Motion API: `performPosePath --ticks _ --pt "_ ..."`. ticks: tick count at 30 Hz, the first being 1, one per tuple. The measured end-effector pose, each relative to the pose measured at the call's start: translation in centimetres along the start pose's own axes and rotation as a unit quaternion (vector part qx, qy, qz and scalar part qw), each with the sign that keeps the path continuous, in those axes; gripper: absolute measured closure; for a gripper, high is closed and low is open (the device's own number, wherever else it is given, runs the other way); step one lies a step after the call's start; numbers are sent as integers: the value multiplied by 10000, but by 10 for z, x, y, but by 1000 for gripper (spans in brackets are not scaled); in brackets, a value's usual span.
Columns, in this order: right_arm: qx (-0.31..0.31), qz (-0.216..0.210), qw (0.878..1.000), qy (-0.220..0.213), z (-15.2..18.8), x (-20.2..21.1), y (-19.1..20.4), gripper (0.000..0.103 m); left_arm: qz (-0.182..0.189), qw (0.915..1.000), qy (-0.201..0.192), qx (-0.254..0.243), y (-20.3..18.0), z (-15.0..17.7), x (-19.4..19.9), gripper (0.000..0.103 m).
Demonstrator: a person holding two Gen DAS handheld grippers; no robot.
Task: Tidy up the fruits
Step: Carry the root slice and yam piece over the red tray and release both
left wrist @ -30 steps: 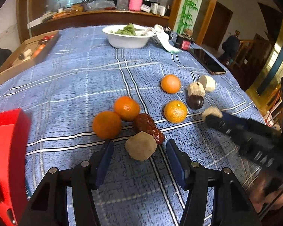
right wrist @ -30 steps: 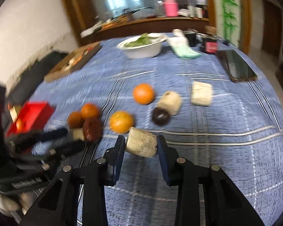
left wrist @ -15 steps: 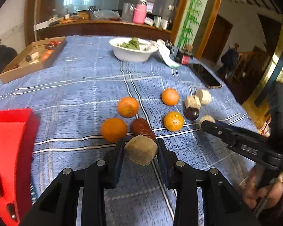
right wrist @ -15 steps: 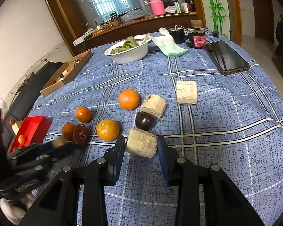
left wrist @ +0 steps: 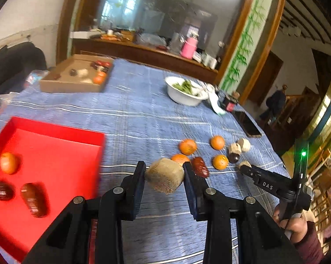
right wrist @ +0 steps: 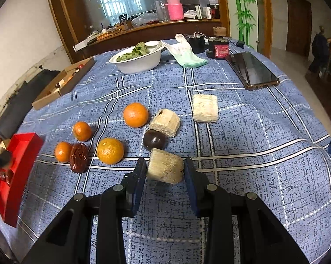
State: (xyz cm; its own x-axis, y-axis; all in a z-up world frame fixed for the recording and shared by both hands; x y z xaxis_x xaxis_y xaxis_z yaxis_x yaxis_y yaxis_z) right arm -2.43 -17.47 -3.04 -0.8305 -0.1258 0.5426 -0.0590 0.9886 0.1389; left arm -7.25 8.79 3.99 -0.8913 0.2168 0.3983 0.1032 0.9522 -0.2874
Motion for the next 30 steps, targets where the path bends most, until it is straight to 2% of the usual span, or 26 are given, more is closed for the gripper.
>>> performPosePath --ticks 4,9,12,16,19,23,26,30 --pt "144 -143 9998 -52 -7 12 19 70 -240 9992 -202 260 38 -9 27 68" --pt "304 -926 9951 -133 -26 40 83 70 -706 9952 -457 504 89 -17 60 68" --pt "411 -1588 9864 -54 -28 48 137 69 -1091 9907 -507 629 123 -15 75 68" --pt "526 -2461 9671 376 -17 42 217 69 -1424 9857 -317 842 160 -4 79 68" --pt "679 -2822 9549 621 -6 37 267 69 -1565 9829 -114 966 179 8 75 68" --pt "1108 -2920 9461 856 11 20 318 69 -1491 9848 152 883 181 28 69 68" --pt "1252 -2837 9448 1056 24 3 336 69 -1469 9846 317 894 183 40 64 68" --pt "1473 -2675 9447 1192 37 -16 351 69 -1452 9849 316 892 185 41 63 67"
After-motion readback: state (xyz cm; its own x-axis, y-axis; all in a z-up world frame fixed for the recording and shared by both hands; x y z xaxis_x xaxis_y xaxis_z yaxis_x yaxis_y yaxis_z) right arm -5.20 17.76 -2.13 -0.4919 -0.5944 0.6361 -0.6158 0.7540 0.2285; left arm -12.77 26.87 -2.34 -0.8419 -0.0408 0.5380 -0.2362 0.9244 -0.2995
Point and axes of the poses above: each gripper's, at about its wrist camera, not at the fingertips, and x roughly against the way its jaws point, y to its left, z to its underside, the point moved 6 cm from there along -x, roughly the way its jaws point, and after that the axes turned 15 degrees about -y, right-handed, at the moved point
